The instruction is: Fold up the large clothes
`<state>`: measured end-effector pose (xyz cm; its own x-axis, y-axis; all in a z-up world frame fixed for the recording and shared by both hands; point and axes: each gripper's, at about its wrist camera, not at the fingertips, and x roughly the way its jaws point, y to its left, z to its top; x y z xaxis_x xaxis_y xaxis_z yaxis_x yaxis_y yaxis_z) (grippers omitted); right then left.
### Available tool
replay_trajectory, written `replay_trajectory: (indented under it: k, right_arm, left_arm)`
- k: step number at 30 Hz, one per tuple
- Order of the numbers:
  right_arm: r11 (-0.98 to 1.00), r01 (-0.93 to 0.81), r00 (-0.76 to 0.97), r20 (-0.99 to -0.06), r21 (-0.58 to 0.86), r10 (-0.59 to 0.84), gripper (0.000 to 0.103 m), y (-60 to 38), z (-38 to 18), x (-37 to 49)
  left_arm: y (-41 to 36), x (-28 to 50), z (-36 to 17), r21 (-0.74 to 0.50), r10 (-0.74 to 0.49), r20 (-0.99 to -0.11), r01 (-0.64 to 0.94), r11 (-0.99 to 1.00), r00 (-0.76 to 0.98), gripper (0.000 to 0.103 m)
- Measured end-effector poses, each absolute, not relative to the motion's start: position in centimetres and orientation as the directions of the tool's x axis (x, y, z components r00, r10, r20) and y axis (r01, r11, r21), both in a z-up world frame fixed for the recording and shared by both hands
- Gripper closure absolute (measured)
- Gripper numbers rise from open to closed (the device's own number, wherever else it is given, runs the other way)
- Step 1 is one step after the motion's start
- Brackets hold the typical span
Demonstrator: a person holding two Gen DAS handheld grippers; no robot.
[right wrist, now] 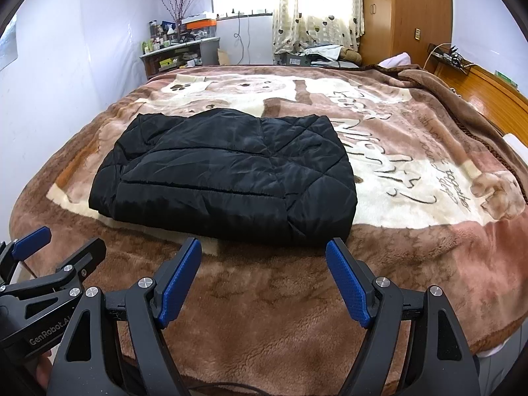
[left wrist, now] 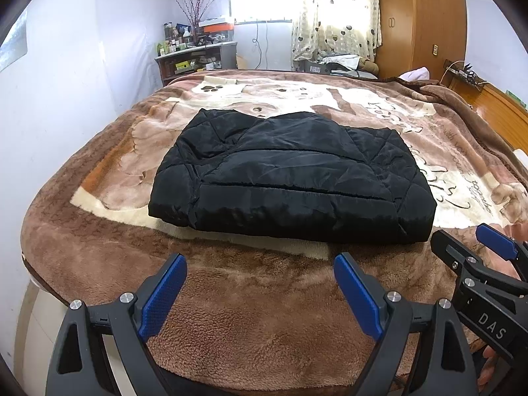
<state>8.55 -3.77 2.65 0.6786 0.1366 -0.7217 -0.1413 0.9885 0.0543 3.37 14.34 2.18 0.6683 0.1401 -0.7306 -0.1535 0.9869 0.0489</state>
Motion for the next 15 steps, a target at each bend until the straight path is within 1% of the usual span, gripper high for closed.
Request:
replay_trajectory:
  k: [15]
  right_arm:
    - [0.988,-0.143,0.675,-0.725,0.054,0.137,0.025,-3.86,2.42,8.40]
  left_arm:
    - [14.53,3.23,1.94,0.046,0.134,-0.736,-0.149,0.988,0.664,0.012]
